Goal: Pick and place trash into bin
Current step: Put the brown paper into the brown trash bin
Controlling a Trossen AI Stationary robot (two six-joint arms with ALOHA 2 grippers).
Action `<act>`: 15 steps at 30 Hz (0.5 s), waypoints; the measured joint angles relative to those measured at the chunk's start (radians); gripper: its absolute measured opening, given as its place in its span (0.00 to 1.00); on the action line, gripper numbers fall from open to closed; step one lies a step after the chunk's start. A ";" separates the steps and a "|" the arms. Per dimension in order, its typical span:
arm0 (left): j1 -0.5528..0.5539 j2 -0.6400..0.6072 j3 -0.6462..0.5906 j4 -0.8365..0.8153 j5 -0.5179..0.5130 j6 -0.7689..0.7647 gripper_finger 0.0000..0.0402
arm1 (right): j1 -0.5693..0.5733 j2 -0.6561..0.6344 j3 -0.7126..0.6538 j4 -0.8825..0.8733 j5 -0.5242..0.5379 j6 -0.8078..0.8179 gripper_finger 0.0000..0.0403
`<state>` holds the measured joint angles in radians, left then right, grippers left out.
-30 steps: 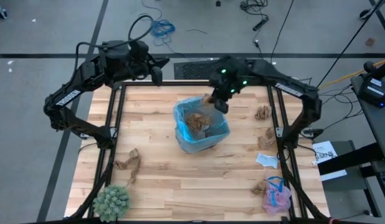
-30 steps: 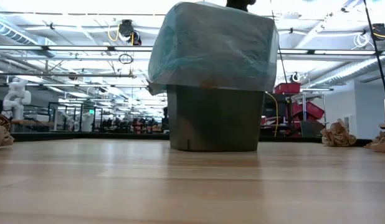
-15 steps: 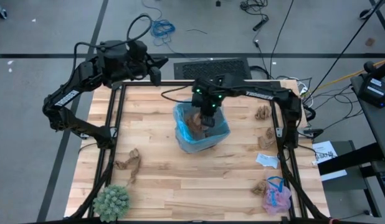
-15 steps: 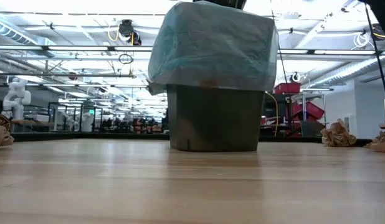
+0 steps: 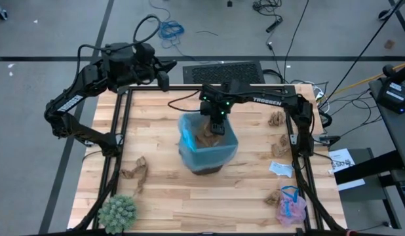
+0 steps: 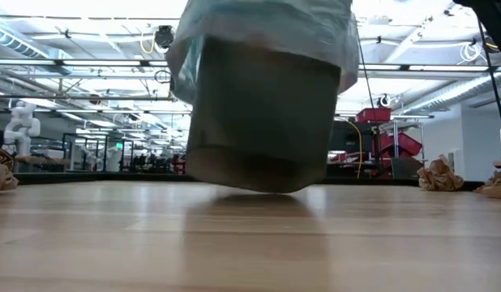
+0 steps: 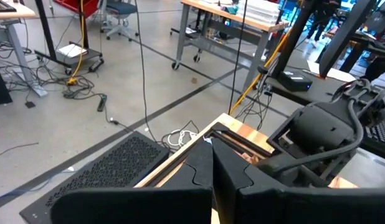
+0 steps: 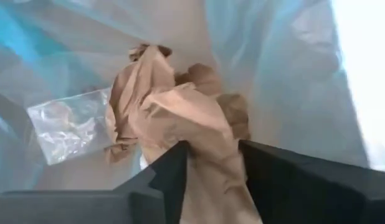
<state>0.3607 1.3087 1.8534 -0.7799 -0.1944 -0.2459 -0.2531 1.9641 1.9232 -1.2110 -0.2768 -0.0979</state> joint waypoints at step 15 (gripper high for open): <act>0.000 0.000 0.000 0.000 0.007 0.019 0.00 | 0.034 -0.027 0.162 -0.021 0.009 0.010 0.53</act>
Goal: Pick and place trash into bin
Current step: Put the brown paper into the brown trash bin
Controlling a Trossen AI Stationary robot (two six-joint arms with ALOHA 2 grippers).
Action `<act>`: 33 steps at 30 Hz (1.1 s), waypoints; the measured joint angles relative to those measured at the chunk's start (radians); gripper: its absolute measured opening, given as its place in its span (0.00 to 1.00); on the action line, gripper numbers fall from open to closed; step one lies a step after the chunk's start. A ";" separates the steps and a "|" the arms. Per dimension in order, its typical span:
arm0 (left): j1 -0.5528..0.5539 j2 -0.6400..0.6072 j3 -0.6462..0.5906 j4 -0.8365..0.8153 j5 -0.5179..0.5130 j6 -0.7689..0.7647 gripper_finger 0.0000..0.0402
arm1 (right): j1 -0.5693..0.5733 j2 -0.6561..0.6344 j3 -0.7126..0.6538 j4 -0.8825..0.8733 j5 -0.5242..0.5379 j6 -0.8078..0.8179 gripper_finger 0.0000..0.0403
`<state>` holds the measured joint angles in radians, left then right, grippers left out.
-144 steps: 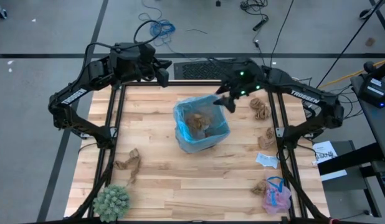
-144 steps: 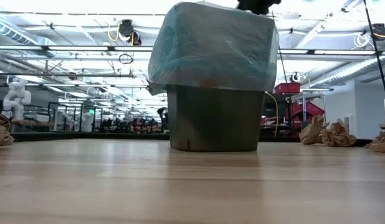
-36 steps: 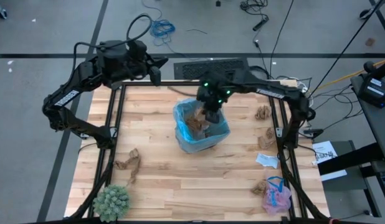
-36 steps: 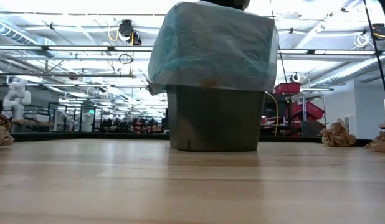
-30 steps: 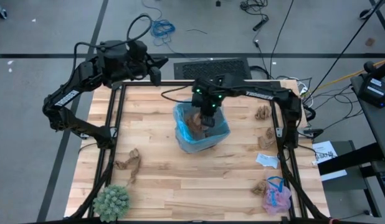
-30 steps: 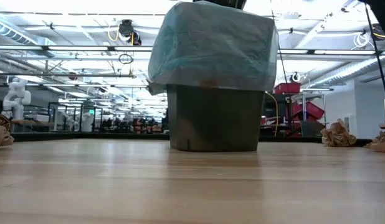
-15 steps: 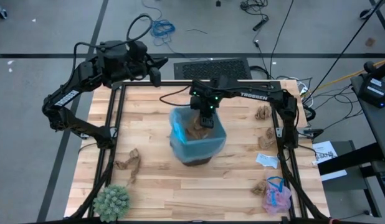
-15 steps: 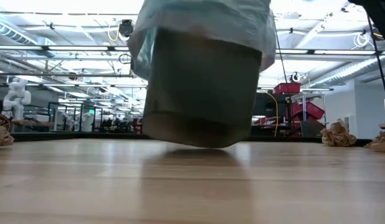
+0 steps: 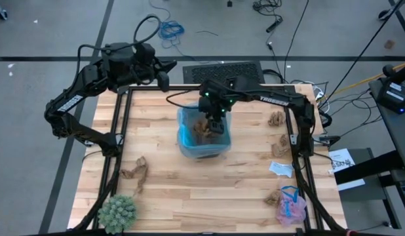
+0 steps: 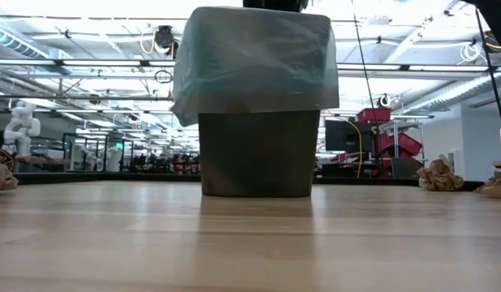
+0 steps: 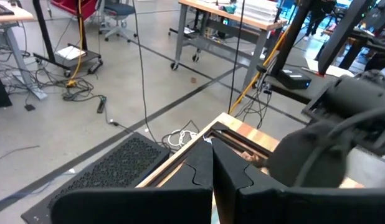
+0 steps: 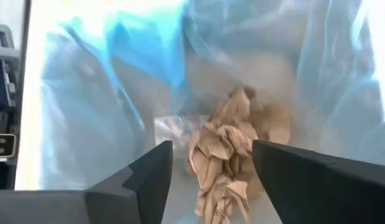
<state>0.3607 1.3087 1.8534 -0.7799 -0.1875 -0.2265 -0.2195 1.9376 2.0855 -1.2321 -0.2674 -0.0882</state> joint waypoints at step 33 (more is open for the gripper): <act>-0.001 -0.002 0.000 -0.003 0.009 -0.004 0.00 | -0.339 -0.363 0.055 -0.337 0.531 0.356 0.09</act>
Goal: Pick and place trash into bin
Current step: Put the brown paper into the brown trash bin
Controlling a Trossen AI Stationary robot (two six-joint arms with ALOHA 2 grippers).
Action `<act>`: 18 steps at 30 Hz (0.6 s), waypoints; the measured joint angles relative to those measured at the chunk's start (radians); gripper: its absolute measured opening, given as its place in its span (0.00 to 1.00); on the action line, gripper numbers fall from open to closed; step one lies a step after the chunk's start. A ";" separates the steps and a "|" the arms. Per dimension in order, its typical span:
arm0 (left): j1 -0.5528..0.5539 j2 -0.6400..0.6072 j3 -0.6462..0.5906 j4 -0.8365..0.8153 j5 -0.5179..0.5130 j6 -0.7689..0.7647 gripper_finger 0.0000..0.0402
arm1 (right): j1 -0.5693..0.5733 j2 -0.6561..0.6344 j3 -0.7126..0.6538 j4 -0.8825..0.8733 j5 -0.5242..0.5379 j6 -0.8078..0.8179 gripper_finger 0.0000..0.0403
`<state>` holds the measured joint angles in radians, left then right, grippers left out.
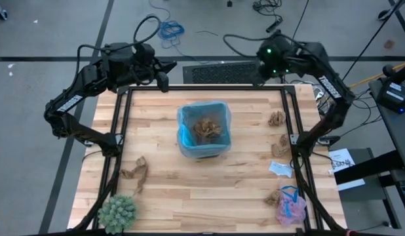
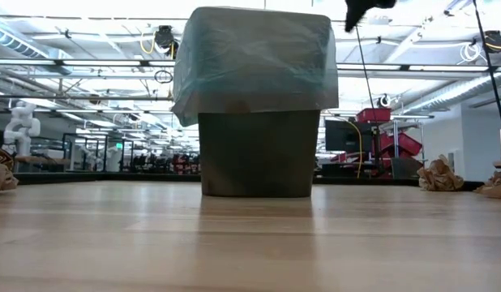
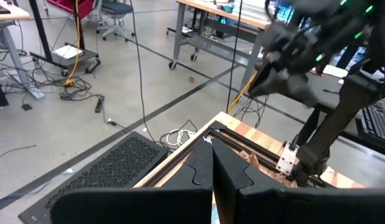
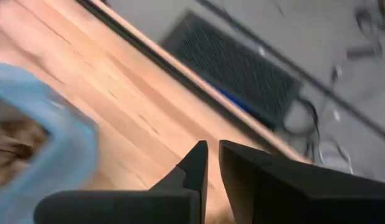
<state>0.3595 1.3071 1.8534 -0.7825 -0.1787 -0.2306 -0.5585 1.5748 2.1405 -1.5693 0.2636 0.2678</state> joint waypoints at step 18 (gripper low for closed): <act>0.000 0.000 0.000 -0.004 0.000 0.001 0.00 | -0.270 -0.257 -0.879 0.150 -0.107 0.167 0.41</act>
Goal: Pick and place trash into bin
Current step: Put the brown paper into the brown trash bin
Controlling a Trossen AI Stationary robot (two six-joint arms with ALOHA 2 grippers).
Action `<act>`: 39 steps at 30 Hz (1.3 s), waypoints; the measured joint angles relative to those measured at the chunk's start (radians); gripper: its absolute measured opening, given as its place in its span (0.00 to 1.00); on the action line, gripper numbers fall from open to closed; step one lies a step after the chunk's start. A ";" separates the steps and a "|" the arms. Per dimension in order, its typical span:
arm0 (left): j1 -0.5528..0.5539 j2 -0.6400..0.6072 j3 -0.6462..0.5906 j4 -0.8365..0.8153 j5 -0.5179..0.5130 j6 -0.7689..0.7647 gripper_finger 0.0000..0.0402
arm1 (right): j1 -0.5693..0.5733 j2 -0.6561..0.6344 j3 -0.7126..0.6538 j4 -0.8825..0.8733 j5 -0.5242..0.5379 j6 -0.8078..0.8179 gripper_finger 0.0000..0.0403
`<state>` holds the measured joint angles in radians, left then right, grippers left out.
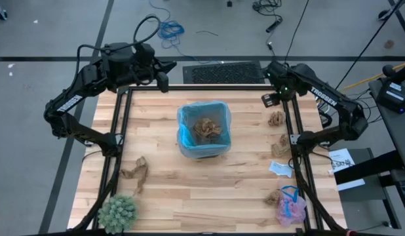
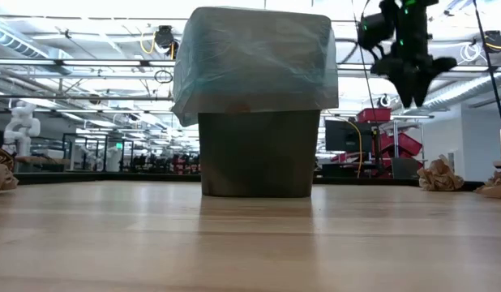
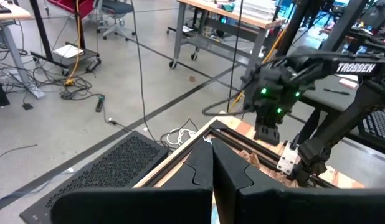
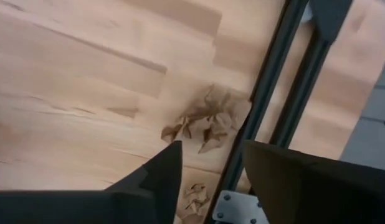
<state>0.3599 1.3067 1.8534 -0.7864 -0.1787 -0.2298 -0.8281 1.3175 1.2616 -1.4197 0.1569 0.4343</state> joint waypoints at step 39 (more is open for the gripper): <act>0.000 0.000 0.000 -0.011 0.010 -0.001 0.00 | -0.102 0.026 -0.540 0.584 -0.058 -0.089 0.03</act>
<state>0.3597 1.3067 1.8530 -0.7975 -0.1684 -0.2312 -0.9298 1.3437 0.7216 -0.8352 0.0988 0.3455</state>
